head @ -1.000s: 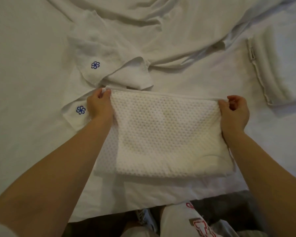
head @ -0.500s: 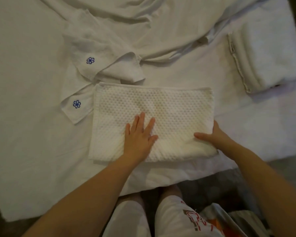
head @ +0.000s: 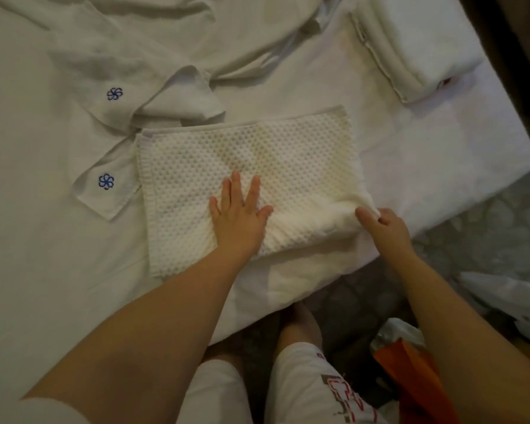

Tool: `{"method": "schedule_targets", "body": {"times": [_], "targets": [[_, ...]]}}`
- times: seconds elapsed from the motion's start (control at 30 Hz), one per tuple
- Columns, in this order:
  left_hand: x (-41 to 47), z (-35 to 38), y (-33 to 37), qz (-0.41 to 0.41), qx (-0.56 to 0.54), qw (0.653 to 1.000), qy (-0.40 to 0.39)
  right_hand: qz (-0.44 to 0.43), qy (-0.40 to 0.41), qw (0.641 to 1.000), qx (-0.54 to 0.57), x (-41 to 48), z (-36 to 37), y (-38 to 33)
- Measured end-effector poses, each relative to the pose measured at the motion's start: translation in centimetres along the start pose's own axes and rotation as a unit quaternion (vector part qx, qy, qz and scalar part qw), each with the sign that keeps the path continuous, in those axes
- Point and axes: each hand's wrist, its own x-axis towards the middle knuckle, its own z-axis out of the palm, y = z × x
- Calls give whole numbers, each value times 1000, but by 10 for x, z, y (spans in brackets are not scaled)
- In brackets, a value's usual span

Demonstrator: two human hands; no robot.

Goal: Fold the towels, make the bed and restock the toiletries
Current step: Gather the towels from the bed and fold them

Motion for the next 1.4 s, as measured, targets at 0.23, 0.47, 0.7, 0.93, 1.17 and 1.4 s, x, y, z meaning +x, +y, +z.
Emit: {"method": "schedule_targets", "body": {"times": [0.23, 0.47, 0.7, 0.93, 1.17, 1.4], "targets": [[2, -2, 4, -21, -11, 1000, -4, 126, 16, 988, -88, 10, 15, 3], [-3, -3, 1, -4, -7, 1000, 20, 97, 53, 989, 95, 6, 18, 0], [-2, -43, 0, -60, -332, 941, -20, -15, 4, 990, 139, -9, 4, -63], [-47, -115, -40, -76, -757, 634, -139, -186, 6, 980, -65, -109, 96, -163], [-63, -98, -118, -133, -750, 639, -105, -327, -65, 938, -99, -152, 209, -146], [-59, -58, -88, -116, -754, 632, -137, -228, 117, 948, 191, -137, 144, -139]]}}
